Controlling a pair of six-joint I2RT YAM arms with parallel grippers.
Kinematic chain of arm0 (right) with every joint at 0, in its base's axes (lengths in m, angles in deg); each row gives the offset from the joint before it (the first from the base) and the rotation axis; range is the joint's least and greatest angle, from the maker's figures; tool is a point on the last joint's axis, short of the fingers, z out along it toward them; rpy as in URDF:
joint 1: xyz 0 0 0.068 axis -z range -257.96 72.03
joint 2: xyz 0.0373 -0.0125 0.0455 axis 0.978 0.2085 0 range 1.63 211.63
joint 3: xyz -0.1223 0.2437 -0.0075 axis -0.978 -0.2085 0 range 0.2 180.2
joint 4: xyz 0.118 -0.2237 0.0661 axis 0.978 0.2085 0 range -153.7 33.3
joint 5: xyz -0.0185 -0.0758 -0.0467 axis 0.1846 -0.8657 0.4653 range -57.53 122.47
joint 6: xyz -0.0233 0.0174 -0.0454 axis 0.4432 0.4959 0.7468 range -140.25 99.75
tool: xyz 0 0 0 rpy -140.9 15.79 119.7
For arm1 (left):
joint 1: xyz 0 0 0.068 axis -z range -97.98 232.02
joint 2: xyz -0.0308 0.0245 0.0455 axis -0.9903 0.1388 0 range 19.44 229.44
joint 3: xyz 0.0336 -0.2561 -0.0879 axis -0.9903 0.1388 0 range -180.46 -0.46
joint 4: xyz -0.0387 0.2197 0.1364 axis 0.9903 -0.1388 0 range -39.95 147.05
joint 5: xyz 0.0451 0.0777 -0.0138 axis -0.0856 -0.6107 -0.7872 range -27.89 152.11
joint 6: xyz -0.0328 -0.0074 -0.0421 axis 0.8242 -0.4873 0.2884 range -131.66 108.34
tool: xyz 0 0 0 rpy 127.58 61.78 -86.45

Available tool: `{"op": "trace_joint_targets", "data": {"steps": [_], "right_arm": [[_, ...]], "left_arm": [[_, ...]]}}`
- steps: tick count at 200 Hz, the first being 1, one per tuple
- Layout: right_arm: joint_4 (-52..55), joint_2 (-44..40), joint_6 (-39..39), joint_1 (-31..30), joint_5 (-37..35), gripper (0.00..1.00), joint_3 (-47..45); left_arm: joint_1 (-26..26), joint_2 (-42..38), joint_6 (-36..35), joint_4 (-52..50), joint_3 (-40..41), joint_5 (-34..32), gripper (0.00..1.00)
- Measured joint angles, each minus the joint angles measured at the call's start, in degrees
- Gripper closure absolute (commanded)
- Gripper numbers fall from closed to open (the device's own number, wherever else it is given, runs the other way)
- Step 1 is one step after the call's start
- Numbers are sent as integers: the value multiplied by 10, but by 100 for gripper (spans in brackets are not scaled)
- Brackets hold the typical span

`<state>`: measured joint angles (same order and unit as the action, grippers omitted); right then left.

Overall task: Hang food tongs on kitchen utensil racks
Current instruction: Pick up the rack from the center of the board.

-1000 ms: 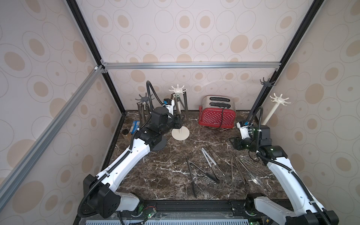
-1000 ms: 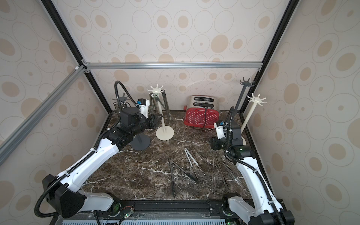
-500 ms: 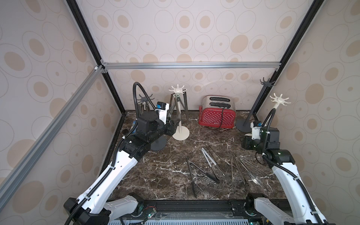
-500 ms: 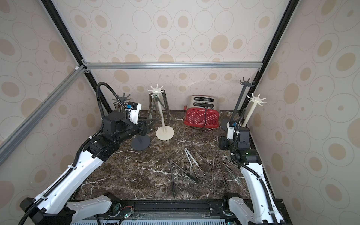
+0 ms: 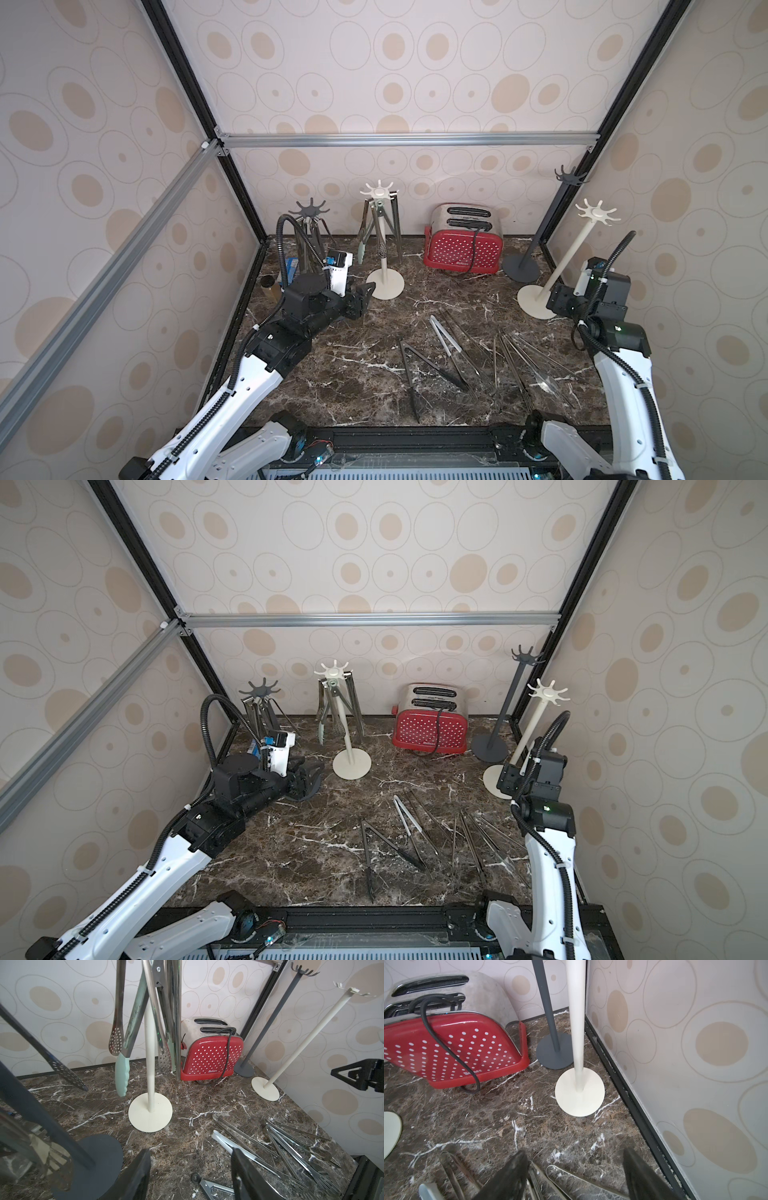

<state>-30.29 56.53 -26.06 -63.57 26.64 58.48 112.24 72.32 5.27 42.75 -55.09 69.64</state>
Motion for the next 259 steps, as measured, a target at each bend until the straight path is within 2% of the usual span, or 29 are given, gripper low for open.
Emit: {"op": "trace_joint_targets", "data": {"steps": [70,184,230,259], "right_arm": [[-144,111,34,56,46,22,11],[-406,242,68,59,86,28,-2],[-474,274,78,59,107,38,-2],[-495,284,83,60,121,57,-2]], "left_arm": [[0,-26,4,40,57,-1,38],[0,-19,3,70,67,-14,40],[0,-11,1,78,68,-14,40],[0,-6,1,82,68,-14,40]]}}
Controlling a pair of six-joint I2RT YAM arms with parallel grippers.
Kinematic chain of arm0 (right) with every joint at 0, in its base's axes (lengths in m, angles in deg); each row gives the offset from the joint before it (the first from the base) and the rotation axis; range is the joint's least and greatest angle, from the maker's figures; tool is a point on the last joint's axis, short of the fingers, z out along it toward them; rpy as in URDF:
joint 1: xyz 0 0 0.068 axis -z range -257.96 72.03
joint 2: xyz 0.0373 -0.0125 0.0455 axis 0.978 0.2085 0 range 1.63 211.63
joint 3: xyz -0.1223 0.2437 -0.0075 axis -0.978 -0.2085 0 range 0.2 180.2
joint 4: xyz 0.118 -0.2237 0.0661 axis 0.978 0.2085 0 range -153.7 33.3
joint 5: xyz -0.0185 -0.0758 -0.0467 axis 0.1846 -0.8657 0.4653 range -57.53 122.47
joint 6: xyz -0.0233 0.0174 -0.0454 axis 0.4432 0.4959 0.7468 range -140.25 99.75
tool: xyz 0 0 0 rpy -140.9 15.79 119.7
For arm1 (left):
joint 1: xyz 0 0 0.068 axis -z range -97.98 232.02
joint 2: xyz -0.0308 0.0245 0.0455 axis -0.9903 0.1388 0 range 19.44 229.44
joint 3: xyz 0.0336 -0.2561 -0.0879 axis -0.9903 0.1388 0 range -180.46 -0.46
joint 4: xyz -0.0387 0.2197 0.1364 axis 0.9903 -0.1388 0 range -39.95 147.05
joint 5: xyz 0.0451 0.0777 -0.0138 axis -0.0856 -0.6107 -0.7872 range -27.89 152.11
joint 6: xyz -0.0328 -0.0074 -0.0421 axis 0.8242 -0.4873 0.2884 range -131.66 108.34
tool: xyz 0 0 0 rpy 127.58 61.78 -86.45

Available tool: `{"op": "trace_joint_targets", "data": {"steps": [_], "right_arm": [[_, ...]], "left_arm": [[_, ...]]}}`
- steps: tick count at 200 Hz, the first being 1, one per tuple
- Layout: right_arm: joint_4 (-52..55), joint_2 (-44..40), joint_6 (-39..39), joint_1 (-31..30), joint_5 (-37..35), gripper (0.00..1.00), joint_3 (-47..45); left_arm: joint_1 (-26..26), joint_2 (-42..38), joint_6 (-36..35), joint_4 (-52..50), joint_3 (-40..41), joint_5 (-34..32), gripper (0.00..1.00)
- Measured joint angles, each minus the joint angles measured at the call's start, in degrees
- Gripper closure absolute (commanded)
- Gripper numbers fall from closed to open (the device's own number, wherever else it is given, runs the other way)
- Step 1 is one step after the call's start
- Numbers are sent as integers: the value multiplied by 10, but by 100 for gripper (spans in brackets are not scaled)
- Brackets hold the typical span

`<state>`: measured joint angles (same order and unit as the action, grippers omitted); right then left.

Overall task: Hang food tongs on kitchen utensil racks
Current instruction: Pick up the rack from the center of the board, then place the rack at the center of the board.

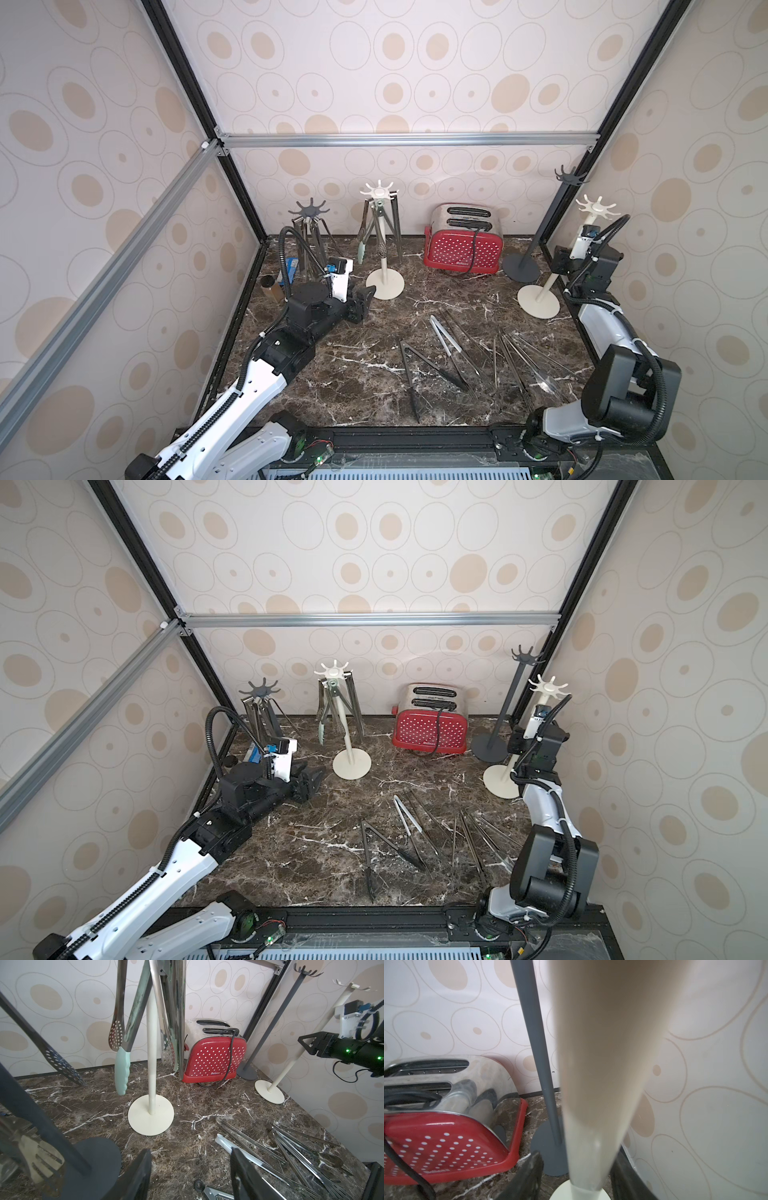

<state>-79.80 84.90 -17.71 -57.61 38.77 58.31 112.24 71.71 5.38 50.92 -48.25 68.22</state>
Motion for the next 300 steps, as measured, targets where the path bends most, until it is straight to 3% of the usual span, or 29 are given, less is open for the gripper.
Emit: {"op": "trace_joint_targets", "data": {"steps": [27,48,115,183,243,300], "right_arm": [[-11,0,4,0,8,77,0],[-12,0,15,3,12,100,0],[30,-24,20,4,57,100,1],[115,-133,9,-28,126,100,43],[190,-187,13,-212,145,100,128],[226,-175,21,-461,94,100,137]], "left_arm": [[0,2,0,1,0,0,40],[0,2,0,2,2,0,40],[0,-13,-2,3,15,-2,41],[0,-33,-1,1,29,-11,41],[0,-43,10,-20,30,-20,42],[0,-58,20,-48,30,-29,42]]}}
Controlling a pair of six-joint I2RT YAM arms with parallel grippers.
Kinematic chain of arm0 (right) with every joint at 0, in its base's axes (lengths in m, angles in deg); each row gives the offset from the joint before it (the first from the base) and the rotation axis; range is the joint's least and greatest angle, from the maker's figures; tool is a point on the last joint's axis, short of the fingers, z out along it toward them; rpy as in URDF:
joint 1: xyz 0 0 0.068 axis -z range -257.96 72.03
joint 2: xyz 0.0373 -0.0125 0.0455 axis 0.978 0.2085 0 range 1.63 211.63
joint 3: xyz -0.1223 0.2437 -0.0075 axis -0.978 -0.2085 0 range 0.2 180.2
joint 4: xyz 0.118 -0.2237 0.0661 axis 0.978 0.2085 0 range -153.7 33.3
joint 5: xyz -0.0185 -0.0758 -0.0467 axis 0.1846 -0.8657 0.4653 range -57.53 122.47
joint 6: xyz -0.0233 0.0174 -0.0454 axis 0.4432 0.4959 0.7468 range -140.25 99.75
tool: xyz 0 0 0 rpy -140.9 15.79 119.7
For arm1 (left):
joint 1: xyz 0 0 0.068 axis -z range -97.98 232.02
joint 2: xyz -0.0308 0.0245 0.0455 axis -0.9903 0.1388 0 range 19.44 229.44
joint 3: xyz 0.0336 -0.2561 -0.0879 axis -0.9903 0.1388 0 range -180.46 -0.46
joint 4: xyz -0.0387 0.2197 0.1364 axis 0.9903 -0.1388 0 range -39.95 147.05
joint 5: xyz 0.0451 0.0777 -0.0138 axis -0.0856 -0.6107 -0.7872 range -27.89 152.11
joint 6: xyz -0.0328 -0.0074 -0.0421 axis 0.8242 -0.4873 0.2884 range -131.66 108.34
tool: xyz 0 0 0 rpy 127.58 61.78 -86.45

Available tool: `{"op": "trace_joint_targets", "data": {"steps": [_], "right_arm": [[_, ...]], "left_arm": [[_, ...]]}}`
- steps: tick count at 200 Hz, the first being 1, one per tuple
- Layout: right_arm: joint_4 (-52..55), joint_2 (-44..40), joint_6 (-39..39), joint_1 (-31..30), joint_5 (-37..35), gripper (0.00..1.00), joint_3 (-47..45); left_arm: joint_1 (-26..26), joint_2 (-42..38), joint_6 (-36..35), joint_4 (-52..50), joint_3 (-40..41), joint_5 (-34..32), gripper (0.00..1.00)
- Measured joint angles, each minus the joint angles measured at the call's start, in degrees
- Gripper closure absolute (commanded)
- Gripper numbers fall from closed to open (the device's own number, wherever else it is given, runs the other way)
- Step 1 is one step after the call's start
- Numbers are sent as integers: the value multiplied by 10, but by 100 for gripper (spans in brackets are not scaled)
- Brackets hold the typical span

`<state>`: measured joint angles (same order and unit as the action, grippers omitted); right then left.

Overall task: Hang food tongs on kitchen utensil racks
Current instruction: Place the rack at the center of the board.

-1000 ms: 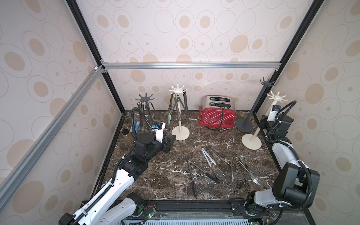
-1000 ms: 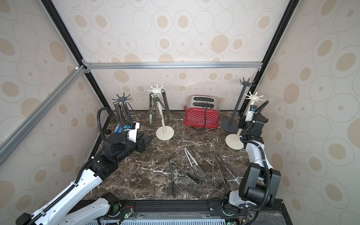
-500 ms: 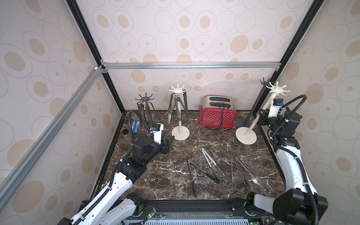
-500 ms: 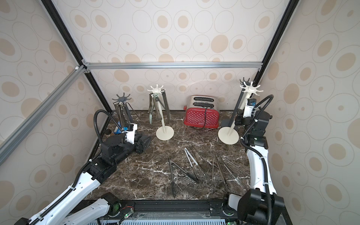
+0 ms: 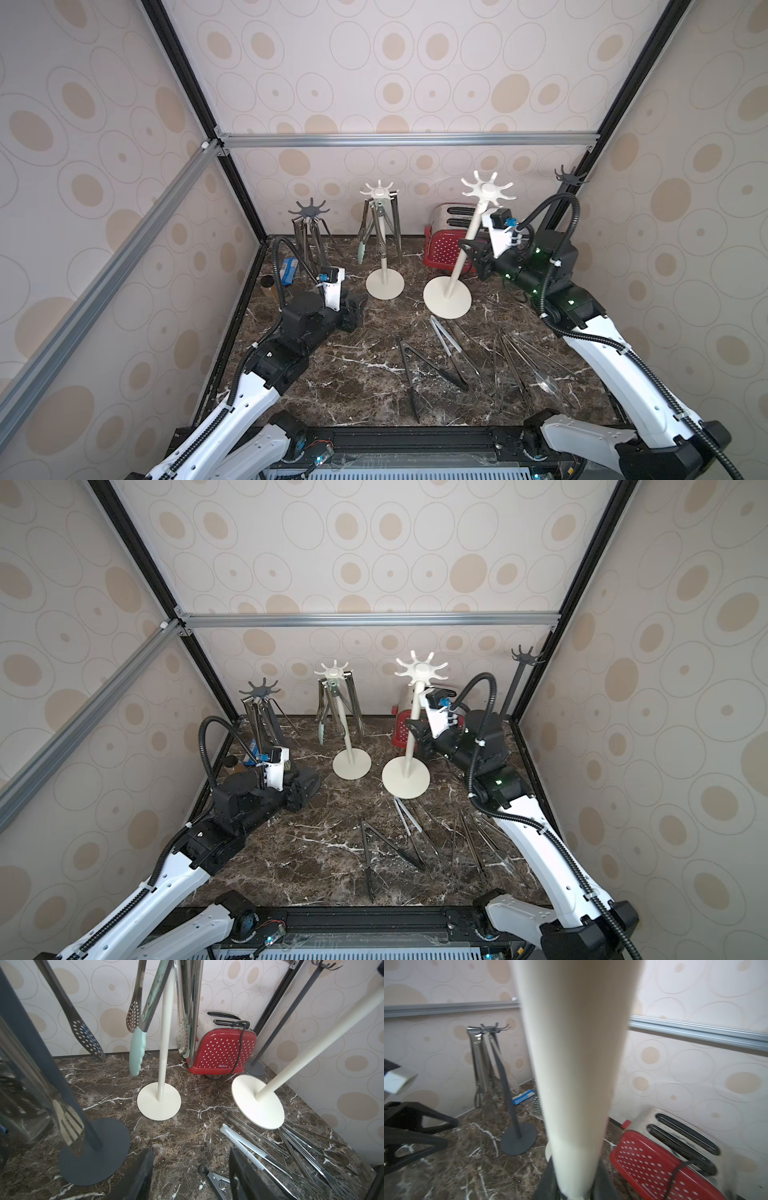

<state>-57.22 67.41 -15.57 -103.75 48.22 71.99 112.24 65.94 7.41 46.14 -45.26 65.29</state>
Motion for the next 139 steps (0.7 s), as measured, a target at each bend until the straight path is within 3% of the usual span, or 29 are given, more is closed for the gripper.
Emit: {"op": "trace_joint_targets", "data": {"steps": [35,63,96,139], "right_arm": [[-35,44,15,-131,-52,100,-3],[-100,100,40,-203,-103,100,-15],[-186,168,55,-245,-152,100,-31],[-279,212,50,-256,-199,100,-68]], "left_arm": [[0,-21,2,-17,0,-14,41],[0,-30,2,-24,0,-21,41],[0,-36,2,-35,2,-23,41],[0,-50,1,-50,3,-32,41]]}}
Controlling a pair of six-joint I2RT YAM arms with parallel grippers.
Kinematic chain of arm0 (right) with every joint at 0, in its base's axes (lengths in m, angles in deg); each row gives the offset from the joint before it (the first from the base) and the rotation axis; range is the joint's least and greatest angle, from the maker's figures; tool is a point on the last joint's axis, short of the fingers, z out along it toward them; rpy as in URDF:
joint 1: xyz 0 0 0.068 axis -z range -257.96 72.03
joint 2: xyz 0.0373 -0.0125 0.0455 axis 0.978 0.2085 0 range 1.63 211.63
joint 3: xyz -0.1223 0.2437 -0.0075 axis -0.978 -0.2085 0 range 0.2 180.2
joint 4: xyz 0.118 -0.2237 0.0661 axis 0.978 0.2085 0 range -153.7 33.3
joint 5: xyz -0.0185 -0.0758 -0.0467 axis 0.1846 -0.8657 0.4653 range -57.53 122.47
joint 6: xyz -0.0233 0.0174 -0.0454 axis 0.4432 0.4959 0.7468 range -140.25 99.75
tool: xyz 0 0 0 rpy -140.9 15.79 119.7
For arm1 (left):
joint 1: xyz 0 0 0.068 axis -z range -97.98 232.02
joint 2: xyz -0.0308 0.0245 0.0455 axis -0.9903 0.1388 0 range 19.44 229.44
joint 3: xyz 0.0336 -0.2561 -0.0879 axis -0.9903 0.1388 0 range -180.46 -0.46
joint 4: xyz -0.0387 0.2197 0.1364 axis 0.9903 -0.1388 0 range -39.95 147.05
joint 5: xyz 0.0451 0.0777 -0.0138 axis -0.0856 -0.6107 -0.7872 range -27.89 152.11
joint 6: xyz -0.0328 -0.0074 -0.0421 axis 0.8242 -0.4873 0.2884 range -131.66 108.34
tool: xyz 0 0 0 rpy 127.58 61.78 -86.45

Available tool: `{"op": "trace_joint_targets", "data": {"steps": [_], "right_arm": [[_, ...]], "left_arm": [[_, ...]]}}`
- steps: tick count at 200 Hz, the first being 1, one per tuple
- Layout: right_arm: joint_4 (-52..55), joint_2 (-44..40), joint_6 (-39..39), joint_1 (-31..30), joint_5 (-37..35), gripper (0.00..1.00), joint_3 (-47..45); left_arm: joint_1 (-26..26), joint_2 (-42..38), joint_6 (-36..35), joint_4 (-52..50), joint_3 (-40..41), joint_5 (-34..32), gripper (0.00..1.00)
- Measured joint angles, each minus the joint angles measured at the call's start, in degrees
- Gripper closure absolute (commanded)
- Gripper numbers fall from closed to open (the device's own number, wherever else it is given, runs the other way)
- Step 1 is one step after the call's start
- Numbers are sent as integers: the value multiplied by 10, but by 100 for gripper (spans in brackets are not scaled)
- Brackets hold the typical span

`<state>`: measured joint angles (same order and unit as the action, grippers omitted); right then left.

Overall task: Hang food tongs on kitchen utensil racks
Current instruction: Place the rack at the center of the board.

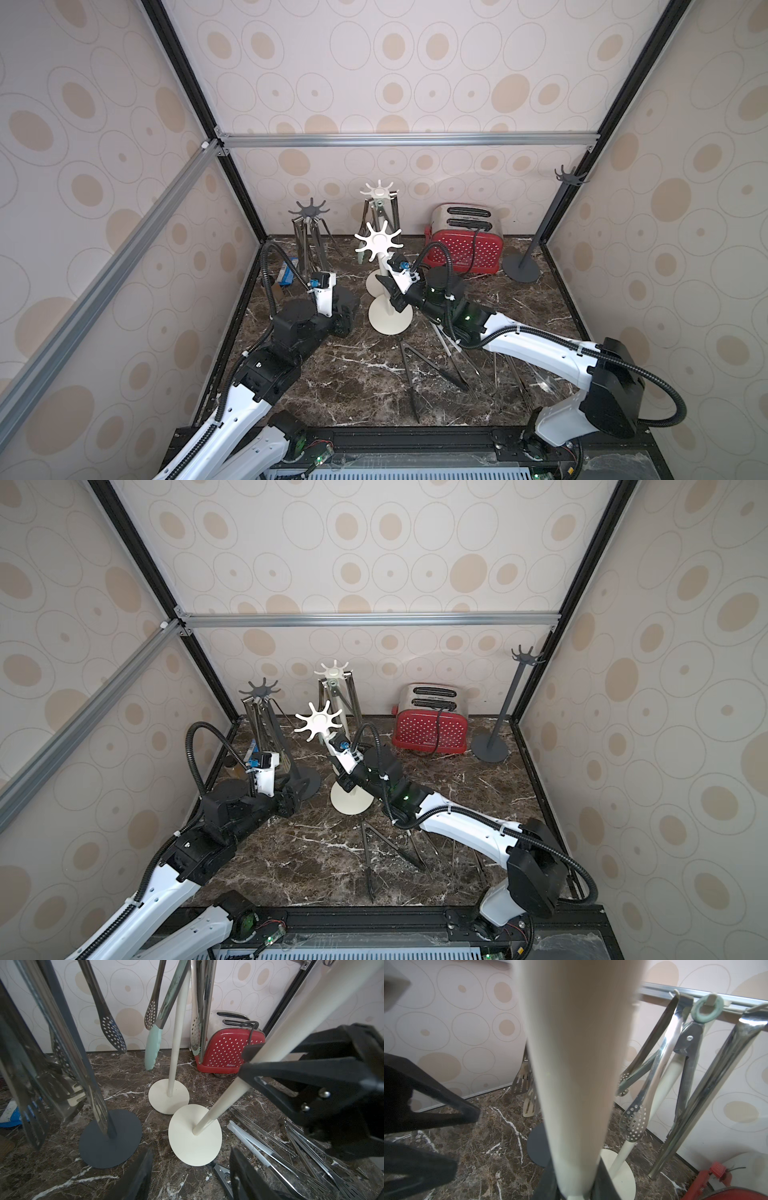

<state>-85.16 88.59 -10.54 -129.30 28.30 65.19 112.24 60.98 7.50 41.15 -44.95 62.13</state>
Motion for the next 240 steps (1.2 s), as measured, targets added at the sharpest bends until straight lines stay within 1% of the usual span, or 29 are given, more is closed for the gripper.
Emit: {"op": "trace_joint_targets", "data": {"steps": [48,93,168,240], "right_arm": [[-66,40,-20,0,-25,100,-13],[-98,45,-30,-2,-46,100,-40],[-105,45,-46,-2,-92,100,-56],[-71,49,-94,-1,-137,100,-40]], "left_arm": [[0,-7,-5,-2,0,-6,41],[0,-4,-6,-5,0,-5,41],[0,-2,-6,-6,0,-3,40],[0,0,-6,-19,0,-1,40]]}}
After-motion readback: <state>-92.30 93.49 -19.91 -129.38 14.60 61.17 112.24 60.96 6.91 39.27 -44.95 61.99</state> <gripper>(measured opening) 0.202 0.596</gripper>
